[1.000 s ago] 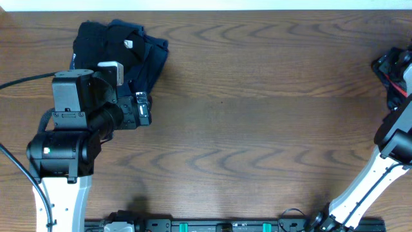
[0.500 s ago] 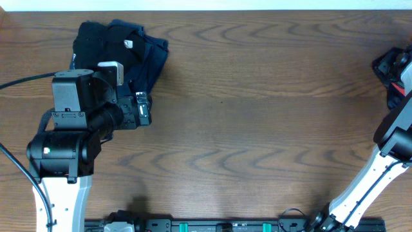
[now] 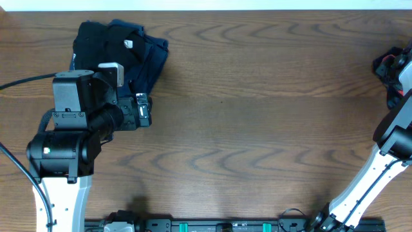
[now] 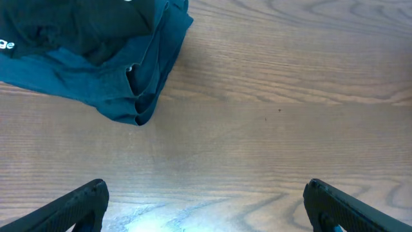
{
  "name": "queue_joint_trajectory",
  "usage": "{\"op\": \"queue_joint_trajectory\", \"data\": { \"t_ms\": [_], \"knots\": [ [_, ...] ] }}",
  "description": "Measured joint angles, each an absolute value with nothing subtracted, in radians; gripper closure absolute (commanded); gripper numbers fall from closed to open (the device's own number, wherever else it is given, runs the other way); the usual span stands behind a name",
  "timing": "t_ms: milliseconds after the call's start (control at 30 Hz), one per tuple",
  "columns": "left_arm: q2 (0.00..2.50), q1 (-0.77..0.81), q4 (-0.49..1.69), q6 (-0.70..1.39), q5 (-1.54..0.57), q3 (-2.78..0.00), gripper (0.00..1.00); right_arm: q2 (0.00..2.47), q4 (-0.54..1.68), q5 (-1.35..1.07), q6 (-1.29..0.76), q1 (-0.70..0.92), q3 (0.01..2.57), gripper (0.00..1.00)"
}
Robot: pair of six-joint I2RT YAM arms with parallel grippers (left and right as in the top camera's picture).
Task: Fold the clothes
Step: 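Grasp the orange t-shirt with the right gripper, then drag the orange t-shirt leftward and drop it onto the table center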
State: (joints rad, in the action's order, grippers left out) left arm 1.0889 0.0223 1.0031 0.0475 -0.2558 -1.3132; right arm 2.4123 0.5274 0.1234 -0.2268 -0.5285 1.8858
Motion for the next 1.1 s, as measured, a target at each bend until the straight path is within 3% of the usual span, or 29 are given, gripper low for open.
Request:
{"op": "queue_joint_trajectory", "data": {
  "t_ms": [100,433,800,1100],
  "knots": [
    [1.089,0.022,1.011,0.047,-0.256,-1.313,0.02,2.412,0.534,0.141,-0.223,-0.529,1.887,0.99],
    [1.089,0.022,1.014,0.047,-0.256,-1.313,0.02,2.357,0.541,0.12,-0.194,-0.547,1.891,0.99],
    [1.089,0.022,1.014,0.047,-0.255,-1.313,0.02,1.977,0.614,-0.133,-0.144,-0.544,1.895,0.99],
    [1.087,0.022,0.993,0.047,-0.255,-1.314,0.02,1.774,0.865,-0.244,-0.121,-0.304,1.898,0.99]
  ]
}}
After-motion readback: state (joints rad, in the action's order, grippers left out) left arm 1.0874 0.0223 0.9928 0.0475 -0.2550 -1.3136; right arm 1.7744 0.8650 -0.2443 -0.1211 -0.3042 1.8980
